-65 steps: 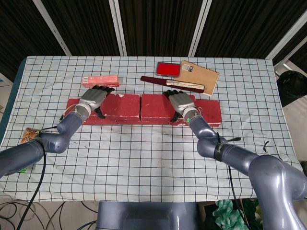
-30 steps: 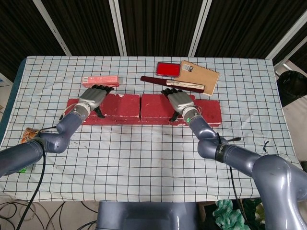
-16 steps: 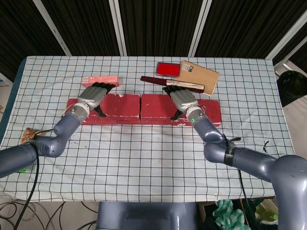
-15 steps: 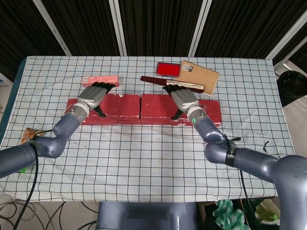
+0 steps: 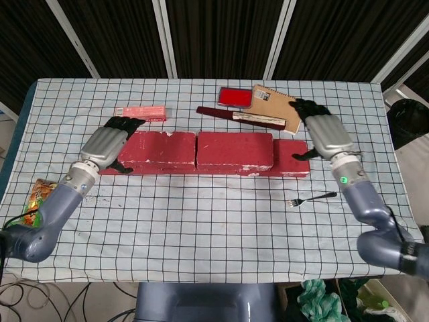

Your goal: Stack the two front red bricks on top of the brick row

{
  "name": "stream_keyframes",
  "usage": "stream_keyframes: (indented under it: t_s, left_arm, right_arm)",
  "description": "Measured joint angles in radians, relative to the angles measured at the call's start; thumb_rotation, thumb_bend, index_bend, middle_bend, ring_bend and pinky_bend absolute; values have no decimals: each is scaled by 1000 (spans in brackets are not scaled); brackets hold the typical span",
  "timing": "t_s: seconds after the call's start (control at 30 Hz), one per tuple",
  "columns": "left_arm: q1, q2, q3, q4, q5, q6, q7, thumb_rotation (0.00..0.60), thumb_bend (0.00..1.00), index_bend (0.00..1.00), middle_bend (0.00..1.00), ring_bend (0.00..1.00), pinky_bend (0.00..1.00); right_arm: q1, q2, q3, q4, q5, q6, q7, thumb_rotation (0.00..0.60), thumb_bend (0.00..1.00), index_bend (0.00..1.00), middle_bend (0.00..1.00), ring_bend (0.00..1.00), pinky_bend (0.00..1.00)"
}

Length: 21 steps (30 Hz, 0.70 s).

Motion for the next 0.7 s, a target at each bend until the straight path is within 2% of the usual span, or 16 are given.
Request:
stream_keyframes:
  t_s: [0.2, 0.37, 0.53, 0.7]
  left_arm:
    - [180, 83, 67, -137, 207, 220, 9, 600, 0, 23, 59, 0, 0]
    - [384, 112, 166, -176, 422, 412, 6, 600, 0, 23, 59, 0, 0]
    - [598, 96, 256, -134, 635, 612, -36, 600, 0, 23, 57, 0, 0]
    - [773, 59, 310, -16, 738, 774, -119, 600, 0, 23, 49, 0, 0]
  right_arm:
    - [-224, 76, -75, -91, -200, 194, 66, 600, 60, 0, 0, 1, 85]
    - [-428, 84, -167, -132, -383, 388, 102, 600, 60, 0, 0, 1, 86]
    - [-610, 36, -242, -137, -528, 588, 97, 600, 60, 0, 0, 1, 85]
    - [-798, -88, -312, -95, -650, 761, 84, 600, 60, 0, 0, 1, 85]
